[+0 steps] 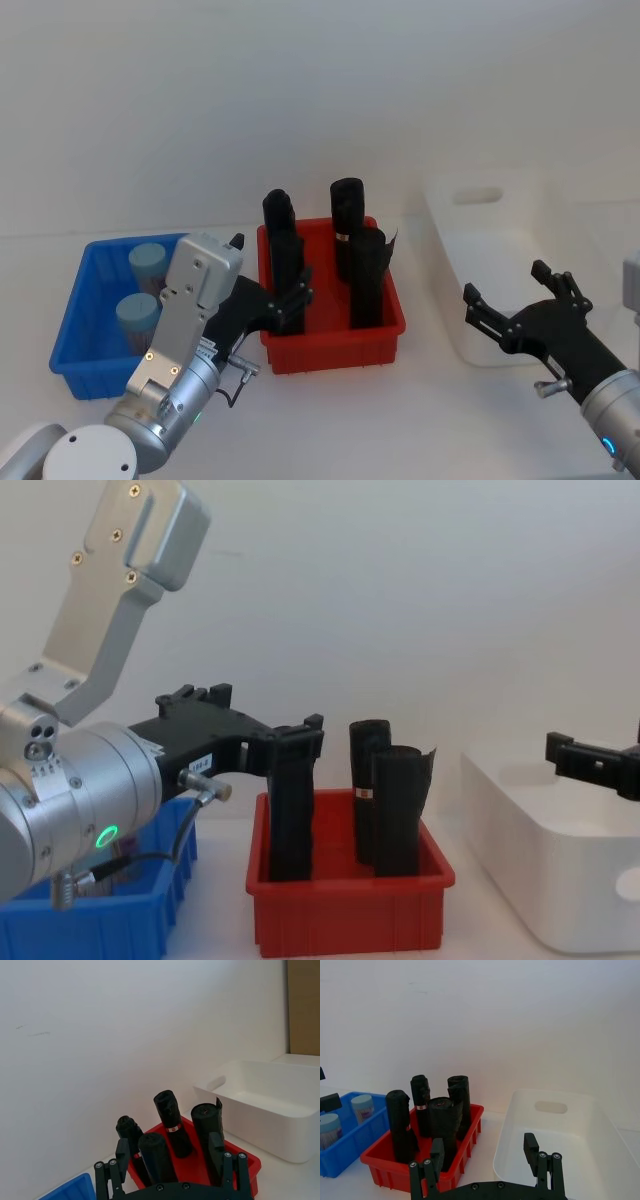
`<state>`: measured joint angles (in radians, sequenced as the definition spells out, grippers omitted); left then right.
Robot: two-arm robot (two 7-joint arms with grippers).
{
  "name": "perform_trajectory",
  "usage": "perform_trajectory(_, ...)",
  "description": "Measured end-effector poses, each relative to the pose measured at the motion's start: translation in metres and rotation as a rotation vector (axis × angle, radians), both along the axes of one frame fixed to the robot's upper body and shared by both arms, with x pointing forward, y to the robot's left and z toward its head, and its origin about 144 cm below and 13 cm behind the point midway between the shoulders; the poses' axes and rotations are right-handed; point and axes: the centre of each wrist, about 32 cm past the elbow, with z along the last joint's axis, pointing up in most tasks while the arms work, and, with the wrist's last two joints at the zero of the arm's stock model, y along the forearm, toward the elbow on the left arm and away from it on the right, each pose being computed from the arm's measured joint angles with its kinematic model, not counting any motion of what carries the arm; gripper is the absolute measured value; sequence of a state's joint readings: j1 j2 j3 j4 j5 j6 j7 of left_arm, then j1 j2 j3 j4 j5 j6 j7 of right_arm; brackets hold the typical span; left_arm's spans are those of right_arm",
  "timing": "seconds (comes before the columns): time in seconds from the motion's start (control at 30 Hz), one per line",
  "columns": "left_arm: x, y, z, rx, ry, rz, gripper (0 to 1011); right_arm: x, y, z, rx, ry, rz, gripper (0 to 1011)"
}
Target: Pick the cotton swabs from the blue box and place them into the white box.
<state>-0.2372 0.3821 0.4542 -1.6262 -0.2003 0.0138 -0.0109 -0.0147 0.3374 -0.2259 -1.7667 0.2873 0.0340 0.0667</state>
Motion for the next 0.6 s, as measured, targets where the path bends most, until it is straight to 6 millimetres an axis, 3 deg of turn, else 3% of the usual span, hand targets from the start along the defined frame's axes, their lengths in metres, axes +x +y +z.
perform_trajectory(0.6,0.0000,0.0000,0.0000,0.000,0.000,0.000,1004,0.0000,0.0000,0.0000,0.000,0.000,0.000,1002)
